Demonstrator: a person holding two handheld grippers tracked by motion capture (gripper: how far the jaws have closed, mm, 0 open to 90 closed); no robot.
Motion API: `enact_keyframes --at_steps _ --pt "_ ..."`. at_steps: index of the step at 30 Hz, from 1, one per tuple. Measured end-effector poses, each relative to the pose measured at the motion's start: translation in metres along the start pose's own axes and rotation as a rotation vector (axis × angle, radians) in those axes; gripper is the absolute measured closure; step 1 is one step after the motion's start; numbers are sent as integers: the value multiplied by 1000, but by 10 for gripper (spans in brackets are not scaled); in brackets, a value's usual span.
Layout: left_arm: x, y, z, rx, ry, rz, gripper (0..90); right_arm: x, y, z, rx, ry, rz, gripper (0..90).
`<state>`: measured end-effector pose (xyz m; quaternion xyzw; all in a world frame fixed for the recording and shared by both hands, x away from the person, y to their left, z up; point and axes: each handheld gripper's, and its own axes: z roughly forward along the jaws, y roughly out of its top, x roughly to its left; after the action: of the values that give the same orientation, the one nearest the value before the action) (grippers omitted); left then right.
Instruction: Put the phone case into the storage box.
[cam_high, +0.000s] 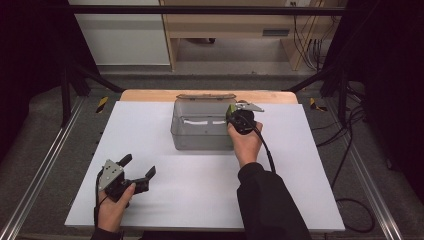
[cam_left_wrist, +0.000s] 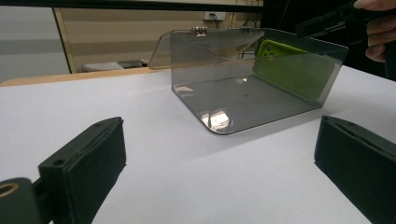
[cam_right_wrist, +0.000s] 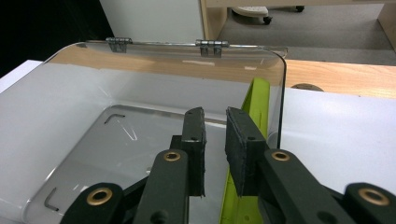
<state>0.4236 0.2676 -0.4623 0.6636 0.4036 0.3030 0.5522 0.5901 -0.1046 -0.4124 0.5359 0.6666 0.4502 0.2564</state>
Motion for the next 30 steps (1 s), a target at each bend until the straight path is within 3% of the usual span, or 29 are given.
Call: enact_keyframes --at_steps 19,30 --pt "0 0 0 0 -1 2 21 5 2 -5 -33 19 -9 776" --pt "0 0 0 0 -1 1 21 9 3 -8 -53 19 -39 771"
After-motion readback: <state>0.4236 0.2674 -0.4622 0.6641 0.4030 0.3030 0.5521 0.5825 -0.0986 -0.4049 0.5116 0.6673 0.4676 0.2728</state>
